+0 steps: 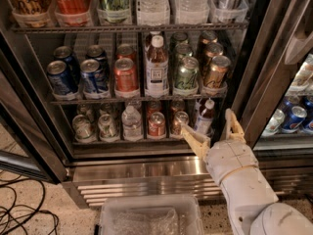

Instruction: Pick orange can from middle shelf of fridge

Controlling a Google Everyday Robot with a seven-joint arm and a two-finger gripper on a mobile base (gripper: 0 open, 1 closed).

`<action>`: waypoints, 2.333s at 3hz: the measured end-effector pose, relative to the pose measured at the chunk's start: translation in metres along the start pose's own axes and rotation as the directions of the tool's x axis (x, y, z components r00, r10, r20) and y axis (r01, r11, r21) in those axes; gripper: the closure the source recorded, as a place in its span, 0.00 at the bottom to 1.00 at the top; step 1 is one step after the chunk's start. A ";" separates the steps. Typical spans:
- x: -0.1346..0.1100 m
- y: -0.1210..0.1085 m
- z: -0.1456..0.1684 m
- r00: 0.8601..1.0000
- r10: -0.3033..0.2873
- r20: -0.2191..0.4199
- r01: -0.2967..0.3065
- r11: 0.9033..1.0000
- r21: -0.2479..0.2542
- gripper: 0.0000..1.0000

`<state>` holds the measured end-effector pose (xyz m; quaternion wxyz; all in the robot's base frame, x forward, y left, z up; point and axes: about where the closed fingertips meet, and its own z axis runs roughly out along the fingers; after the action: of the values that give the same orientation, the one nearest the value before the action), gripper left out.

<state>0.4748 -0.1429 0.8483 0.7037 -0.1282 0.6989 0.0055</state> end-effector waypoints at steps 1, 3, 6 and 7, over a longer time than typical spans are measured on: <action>-0.004 -0.001 0.000 1.000 0.000 0.000 0.000 1.000 0.000 0.26; -0.006 -0.001 0.000 1.000 0.001 -0.004 -0.001 1.000 0.001 0.20; 0.017 -0.017 0.047 0.999 0.033 -0.021 -0.032 0.998 0.047 0.00; 0.025 -0.017 0.060 0.999 0.054 0.008 -0.054 0.996 0.064 0.00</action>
Offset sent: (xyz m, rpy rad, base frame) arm 0.0077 0.0192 -0.0562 0.0450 0.0418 -0.0088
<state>0.5380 -0.1528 0.8257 0.7090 -0.0867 0.6998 0.0024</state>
